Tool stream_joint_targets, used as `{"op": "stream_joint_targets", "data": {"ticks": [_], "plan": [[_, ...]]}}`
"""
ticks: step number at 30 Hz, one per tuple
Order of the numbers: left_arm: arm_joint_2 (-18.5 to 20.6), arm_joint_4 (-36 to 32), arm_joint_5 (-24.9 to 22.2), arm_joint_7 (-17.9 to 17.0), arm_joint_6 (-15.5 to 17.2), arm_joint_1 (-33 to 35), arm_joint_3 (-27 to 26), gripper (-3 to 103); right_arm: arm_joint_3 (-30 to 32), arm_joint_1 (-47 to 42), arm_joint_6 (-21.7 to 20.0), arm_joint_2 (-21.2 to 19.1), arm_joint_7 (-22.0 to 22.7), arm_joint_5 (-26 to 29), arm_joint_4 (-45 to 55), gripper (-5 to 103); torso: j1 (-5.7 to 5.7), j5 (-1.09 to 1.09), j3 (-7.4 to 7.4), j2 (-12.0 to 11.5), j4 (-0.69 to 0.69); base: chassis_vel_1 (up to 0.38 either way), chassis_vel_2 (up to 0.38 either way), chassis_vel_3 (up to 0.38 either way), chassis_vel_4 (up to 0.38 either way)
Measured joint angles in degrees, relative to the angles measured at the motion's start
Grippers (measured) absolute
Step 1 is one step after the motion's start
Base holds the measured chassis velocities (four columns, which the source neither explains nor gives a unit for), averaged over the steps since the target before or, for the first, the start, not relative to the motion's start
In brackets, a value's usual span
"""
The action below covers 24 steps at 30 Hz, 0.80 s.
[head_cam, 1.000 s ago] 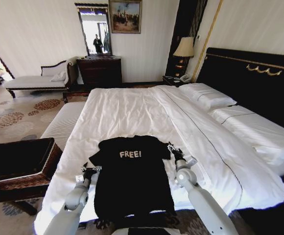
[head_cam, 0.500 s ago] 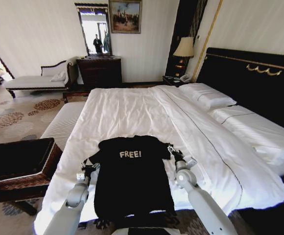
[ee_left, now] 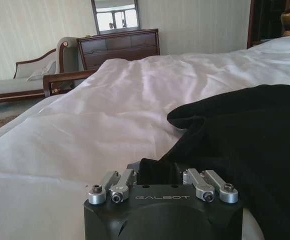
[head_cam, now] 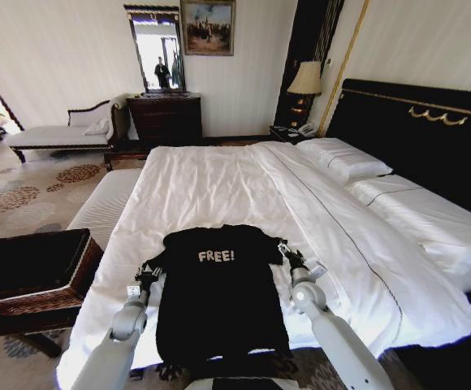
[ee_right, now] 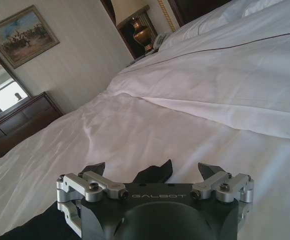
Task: Fold the clothes on the bed and place them into the basket.
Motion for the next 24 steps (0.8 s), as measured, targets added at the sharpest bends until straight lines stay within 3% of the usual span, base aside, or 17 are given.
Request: {"op": "stream_joint_targets", "data": {"ticks": [4, 8, 14, 18, 24], "plan": [[-0.1, 0.0, 0.0, 0.0, -0.2, -0.2, 0.0, 24, 0.0, 0.0, 0.0, -0.1, 0.0, 0.0, -0.1, 100, 0.0, 0.0, 0.0, 0.0, 0.0, 0.0, 0.0, 0.0, 0.0], [-0.4, -0.3, -0.6, 0.0, -0.2, -0.3, -0.7, 4, 0.0, 0.1, 0.1, -0.1, 0.0, -0.2, -0.5, 100, 0.0, 0.0, 0.0, 0.0, 0.0, 0.0, 0.0, 0.0, 0.0], [-0.9, -0.7, -3.6, -0.1, 0.2, -0.5, -2.0, 0, 0.0, 0.1, 0.1, 0.0, 0.0, -0.3, -0.6, 100, 0.0, 0.0, 0.0, 0.0, 0.0, 0.0, 0.0, 0.0, 0.0], [-1.2, -0.8, -8.9, -0.7, 1.4, -0.8, -3.7, 0, 0.1, -0.1, 0.3, -0.1, -0.1, -0.4, -0.7, 100, 0.0, 0.0, 0.0, 0.0, 0.0, 0.0, 0.0, 0.0, 0.0], [-1.3, -0.7, -13.4, -1.8, 2.7, -2.0, -4.7, 0, 0.1, -0.2, 0.3, -0.1, -0.1, -0.5, -0.6, 100, 0.0, 0.0, 0.0, 0.0, 0.0, 0.0, 0.0, 0.0, 0.0]]}}
